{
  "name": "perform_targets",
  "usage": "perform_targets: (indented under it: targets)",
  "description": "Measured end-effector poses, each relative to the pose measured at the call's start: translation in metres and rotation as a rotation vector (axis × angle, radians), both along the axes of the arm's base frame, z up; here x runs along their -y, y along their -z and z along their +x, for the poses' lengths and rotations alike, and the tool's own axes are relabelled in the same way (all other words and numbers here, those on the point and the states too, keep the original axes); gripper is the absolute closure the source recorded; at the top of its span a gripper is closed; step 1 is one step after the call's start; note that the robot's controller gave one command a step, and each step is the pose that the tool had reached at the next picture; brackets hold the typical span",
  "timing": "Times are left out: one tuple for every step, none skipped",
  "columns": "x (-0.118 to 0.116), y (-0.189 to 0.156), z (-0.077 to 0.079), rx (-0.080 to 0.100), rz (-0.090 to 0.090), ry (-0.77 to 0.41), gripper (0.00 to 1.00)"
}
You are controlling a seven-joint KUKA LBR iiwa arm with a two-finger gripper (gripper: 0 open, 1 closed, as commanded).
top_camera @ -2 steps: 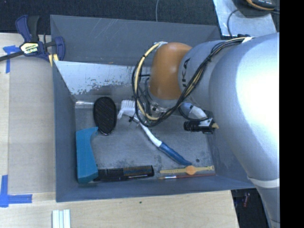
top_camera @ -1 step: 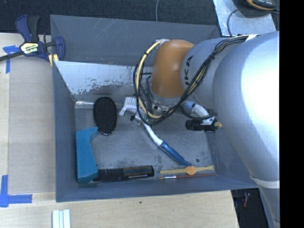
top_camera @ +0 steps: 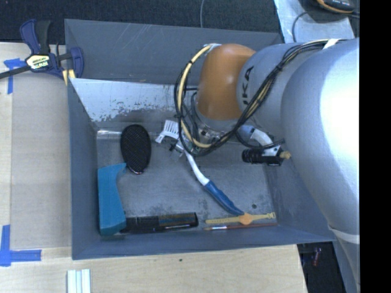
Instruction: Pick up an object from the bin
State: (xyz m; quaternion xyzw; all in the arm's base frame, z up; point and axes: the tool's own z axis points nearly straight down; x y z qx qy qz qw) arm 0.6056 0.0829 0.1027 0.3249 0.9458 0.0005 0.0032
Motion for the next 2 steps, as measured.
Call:
perform_targets:
  targets:
    - [0.001, -0.023, -0.001, -0.005, -0.001, -0.001, 1.00]
    - [0.001, -0.048, 0.000, 0.002, 0.000, -0.001, 1.00]
